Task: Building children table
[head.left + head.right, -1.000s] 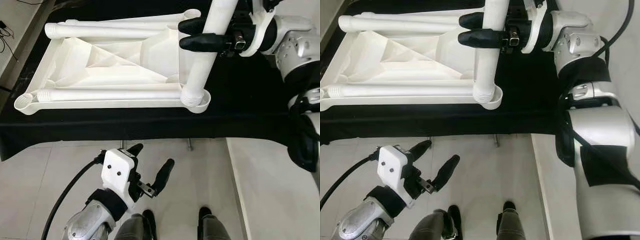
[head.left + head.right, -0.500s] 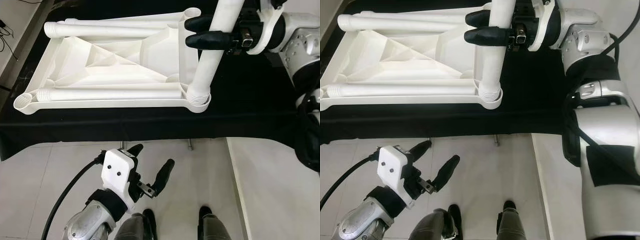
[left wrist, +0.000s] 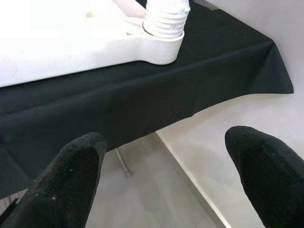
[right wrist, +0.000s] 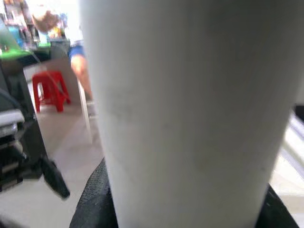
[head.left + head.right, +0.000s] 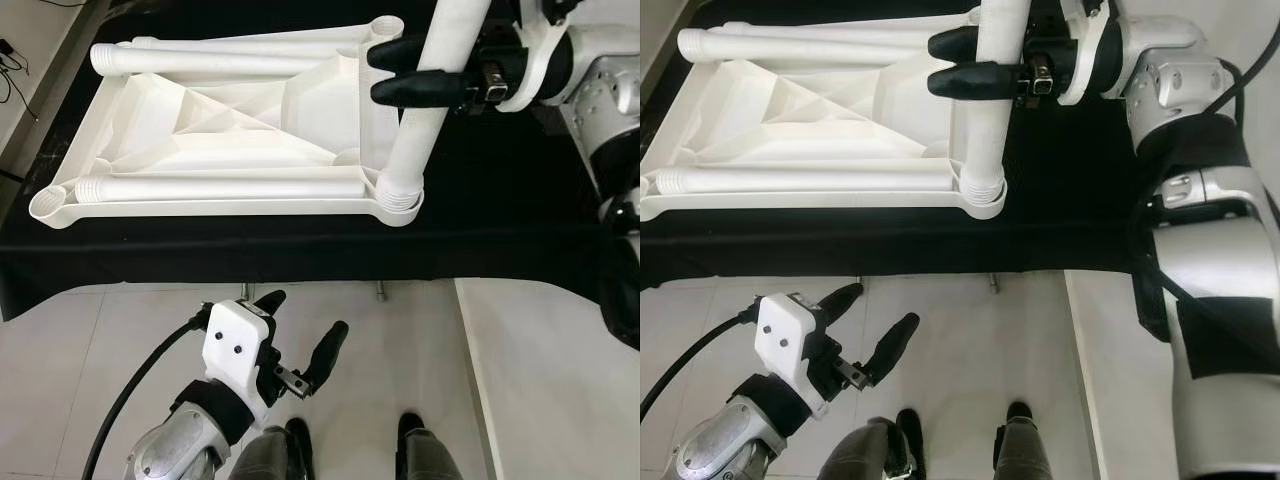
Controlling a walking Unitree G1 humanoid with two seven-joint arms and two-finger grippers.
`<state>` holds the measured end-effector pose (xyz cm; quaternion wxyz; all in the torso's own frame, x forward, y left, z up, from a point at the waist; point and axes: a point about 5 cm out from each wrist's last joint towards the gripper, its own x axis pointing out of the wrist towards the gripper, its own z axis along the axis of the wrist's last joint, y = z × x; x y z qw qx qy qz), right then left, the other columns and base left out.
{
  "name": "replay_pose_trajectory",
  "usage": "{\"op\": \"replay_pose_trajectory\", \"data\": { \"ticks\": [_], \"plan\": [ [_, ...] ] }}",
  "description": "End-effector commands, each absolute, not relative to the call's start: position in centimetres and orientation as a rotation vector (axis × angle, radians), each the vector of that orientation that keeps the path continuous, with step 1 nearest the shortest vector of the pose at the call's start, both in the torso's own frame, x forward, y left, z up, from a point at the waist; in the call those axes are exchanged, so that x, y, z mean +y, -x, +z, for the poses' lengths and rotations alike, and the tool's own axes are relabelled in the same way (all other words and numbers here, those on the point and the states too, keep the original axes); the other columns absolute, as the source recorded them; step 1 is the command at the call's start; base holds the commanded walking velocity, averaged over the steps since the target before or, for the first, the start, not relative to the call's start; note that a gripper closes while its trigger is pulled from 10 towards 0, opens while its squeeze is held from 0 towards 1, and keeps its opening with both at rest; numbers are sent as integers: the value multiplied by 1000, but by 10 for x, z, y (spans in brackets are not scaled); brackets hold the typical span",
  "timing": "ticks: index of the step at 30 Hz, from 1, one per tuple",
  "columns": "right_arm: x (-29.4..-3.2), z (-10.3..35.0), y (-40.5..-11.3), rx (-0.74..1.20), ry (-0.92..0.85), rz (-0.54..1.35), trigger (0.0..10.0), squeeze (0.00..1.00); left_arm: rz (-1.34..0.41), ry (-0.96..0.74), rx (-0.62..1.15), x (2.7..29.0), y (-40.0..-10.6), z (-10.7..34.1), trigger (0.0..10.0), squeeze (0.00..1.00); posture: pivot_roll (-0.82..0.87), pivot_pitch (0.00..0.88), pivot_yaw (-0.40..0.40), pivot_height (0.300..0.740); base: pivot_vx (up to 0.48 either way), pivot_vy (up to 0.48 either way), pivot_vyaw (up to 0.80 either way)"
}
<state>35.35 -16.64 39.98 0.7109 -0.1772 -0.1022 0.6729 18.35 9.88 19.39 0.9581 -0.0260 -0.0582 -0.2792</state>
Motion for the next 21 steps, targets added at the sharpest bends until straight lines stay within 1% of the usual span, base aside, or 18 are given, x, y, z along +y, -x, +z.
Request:
{"op": "replay_pose_trajectory", "data": {
  "ticks": [1,8,14,21],
  "plan": [
    [-163,373,-360,-81,355,1526,10000,0,-577,43,-98,99,-180,192,10000,0,14,378,111,740,0,0,0],
    [-161,370,-359,-58,362,1538,10000,0,-575,42,-100,100,-180,192,10000,0,12,380,109,740,0,0,0],
    [-152,364,-357,-3,331,1594,10000,0,-574,44,-103,100,-181,193,10000,0,7,383,106,740,0,0,0],
    [-145,357,-361,8,327,1604,10000,0,-574,44,-103,100,-181,193,10000,0,7,385,107,740,0,0,0]
  ]
}}
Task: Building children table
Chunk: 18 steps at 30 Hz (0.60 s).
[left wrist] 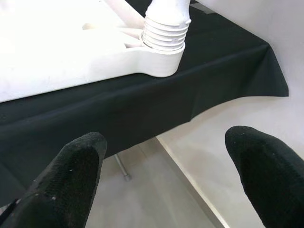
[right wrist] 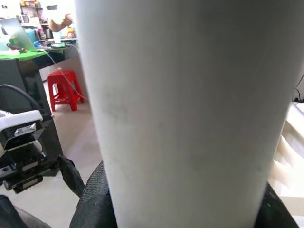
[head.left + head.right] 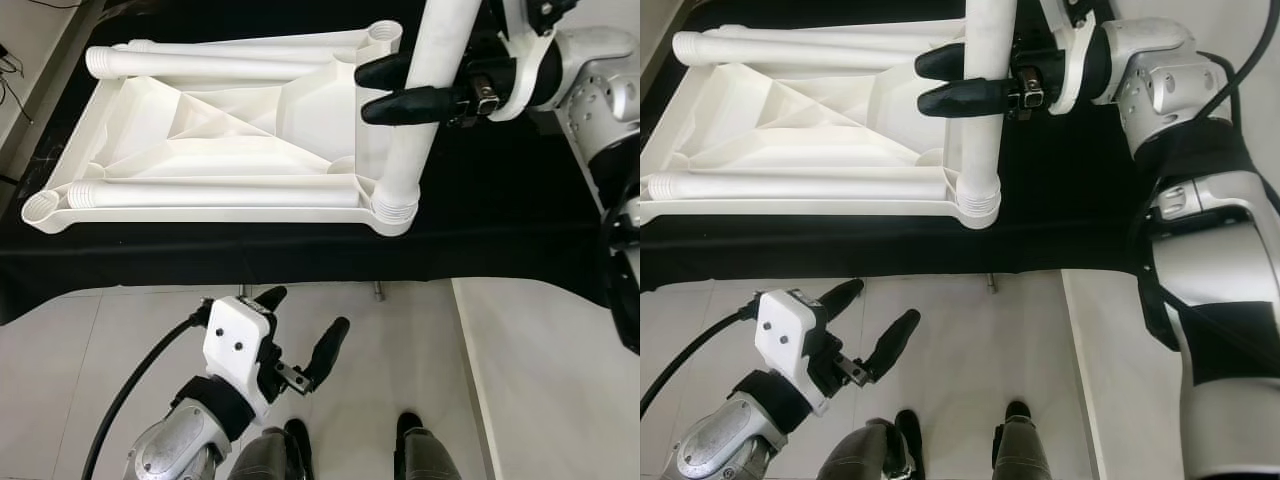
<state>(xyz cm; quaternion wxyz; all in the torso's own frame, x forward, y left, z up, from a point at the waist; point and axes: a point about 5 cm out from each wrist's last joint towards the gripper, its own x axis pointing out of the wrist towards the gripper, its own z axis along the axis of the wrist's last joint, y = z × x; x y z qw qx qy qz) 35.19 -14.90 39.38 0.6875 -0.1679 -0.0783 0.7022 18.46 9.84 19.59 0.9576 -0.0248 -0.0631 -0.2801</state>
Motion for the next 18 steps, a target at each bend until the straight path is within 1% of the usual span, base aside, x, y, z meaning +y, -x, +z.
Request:
{"op": "replay_pose_trajectory", "data": {
  "ticks": [1,7,8,9,11,12,13,16,18],
  "plan": [
    [-141,354,-365,-2,345,1590,10000,0,-574,44,-103,100,-181,193,10000,0,7,385,107,740,0,0,0],
    [-137,350,-370,-35,338,1568,10000,0,-573,45,-104,100,-181,194,10000,0,8,387,103,740,0,0,0],
    [-137,347,-374,-50,332,1498,10000,0,-570,45,-104,100,-181,194,10000,0,4,389,105,740,0,0,0],
    [-137,347,-374,-50,332,1498,10000,0,-570,45,-104,100,-181,194,10000,0,4,389,105,740,0,0,0],
    [-137,342,-379,-48,318,1401,10000,0,-570,44,-104,100,-182,194,10000,0,1,388,102,740,0,0,0],
    [-137,342,-379,-48,318,1401,10000,0,-570,44,-104,100,-182,194,10000,0,1,388,102,740,0,0,0],
    [-137,336,-385,-31,307,1295,10000,0,-571,44,-105,100,-182,194,10000,0,-2,387,100,740,0,0,0],
    [-138,333,-388,-21,303,1248,10000,0,-572,44,-105,100,-182,193,10000,0,-2,387,100,740,0,0,0],
    [-138,318,-394,34,304,1106,10000,0,-571,45,-105,100,-182,193,10000,0,-16,384,91,740,0,0,0]
  ]
}}
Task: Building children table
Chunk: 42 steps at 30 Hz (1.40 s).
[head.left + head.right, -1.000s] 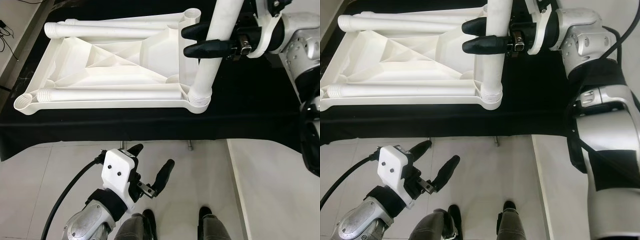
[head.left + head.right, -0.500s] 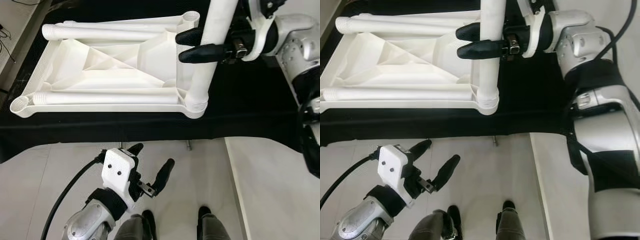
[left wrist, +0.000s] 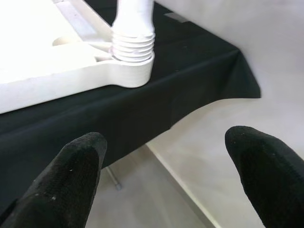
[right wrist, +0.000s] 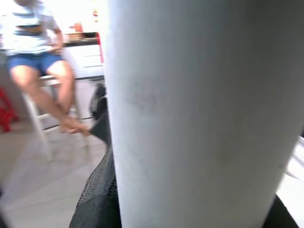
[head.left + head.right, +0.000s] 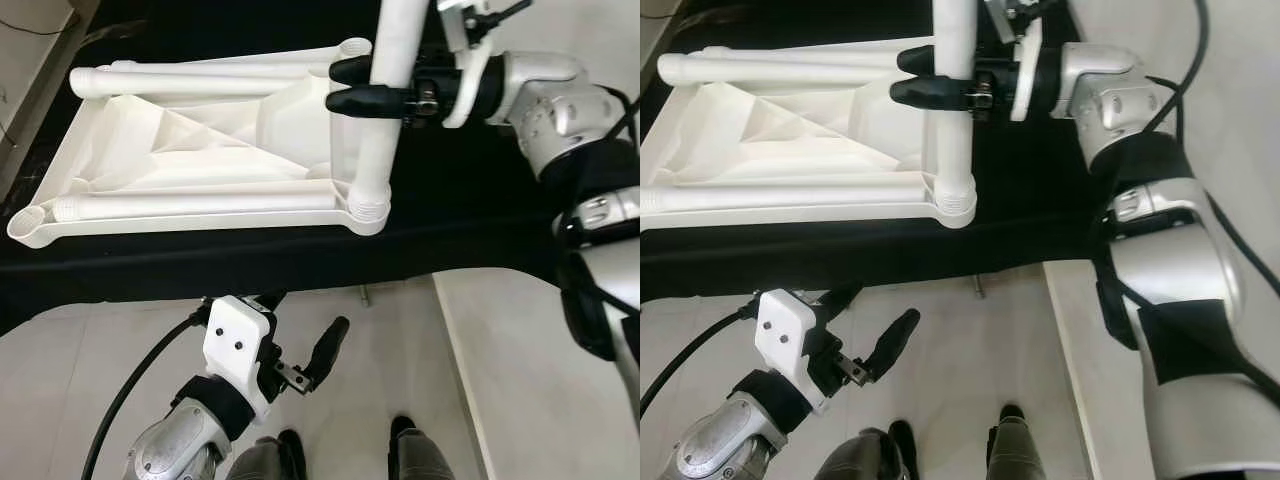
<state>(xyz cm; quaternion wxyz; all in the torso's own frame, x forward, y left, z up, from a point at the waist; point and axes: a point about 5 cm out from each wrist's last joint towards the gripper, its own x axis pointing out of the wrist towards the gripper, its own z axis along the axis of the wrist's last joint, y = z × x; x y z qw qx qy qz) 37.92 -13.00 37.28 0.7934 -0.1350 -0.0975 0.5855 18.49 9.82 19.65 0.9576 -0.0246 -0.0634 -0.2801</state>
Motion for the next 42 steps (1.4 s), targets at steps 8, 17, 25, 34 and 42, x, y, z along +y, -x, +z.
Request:
{"op": "replay_pose_trajectory", "data": {
  "ticks": [8,17,25,34,42],
  "plan": [
    [-142,294,-393,45,252,810,10000,0,-568,43,-105,100,-184,192,10000,0,-24,380,83,740,0,0,0],
    [-122,256,-363,52,166,497,10000,0,-564,36,-106,103,-187,191,10000,0,-33,365,93,740,0,0,0],
    [-111,259,-363,55,136,456,10000,0,-565,31,-105,103,-188,189,10000,0,-33,350,91,740,0,0,0],
    [-103,274,-359,27,174,576,10000,0,-561,32,-106,103,-190,187,10000,0,-43,333,83,740,0,0,0],
    [-92,285,-348,-15,219,946,10000,0,-561,34,-108,102,-191,186,10000,0,-36,322,79,740,0,0,0]
  ]
}}
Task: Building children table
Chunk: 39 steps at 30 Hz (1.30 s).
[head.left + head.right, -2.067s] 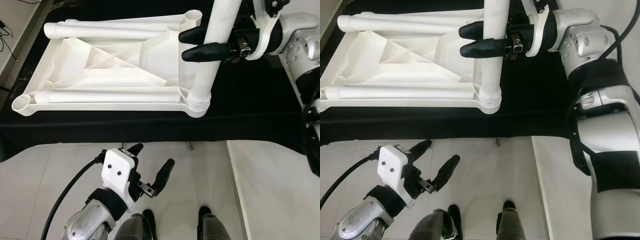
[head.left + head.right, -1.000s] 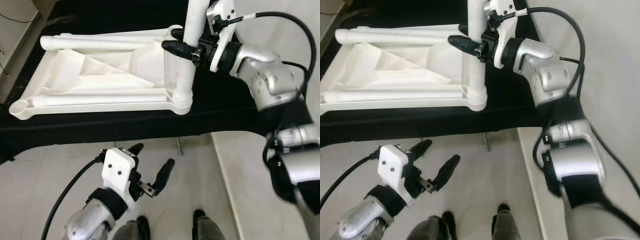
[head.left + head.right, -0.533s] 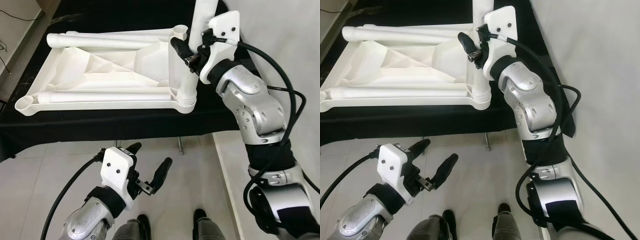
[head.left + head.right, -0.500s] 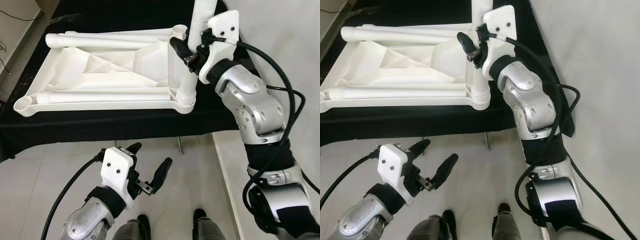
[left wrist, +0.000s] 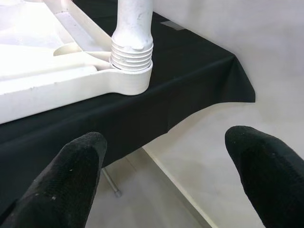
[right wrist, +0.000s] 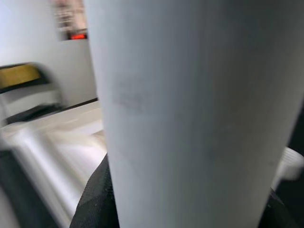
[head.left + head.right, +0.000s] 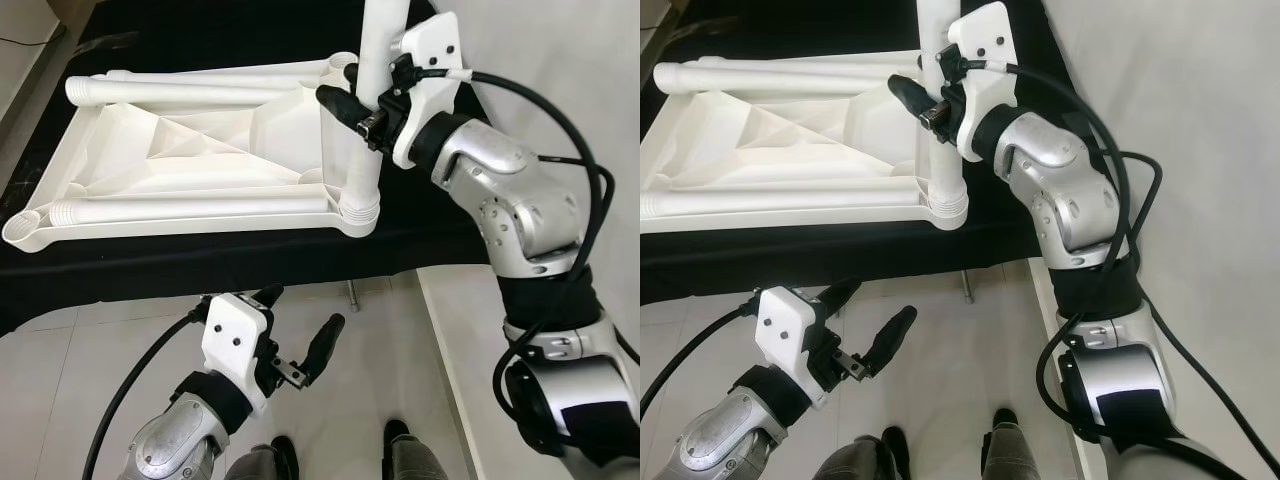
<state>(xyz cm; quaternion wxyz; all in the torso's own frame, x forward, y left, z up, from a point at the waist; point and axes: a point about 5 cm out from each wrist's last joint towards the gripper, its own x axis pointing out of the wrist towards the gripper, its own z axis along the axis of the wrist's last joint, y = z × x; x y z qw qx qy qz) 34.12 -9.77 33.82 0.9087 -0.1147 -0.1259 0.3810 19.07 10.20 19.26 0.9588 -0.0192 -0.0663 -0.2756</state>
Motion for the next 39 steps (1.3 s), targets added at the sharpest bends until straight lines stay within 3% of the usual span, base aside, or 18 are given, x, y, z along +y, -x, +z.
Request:
{"op": "replay_pose_trajectory", "data": {
  "ticks": [1,4,10,23,29,39],
  "plan": [
    [-92,285,-344,-18,224,1023,10000,0,-561,34,-108,101,-191,186,10000,0,-35,323,81,740,0,0,0],
    [-92,285,-344,-18,224,1023,10000,0,-561,34,-108,101,-191,186,10000,0,-35,323,81,740,0,0,0],
    [-95,294,-349,-30,154,1198,10000,0,-560,37,-112,101,-191,187,10000,0,-34,332,85,740,0,0,0],
    [-95,299,-366,-12,171,1182,10000,0,-555,40,-116,101,-190,187,10000,0,-30,341,80,740,0,0,0],
    [-101,307,-359,-38,106,1335,10000,0,-553,42,-117,101,-190,187,10000,0,-34,343,85,740,0,0,0],
    [-100,307,-382,53,82,1133,10000,0,-553,44,-117,101,-191,188,10000,0,-35,345,83,740,0,0,0]
  ]
}}
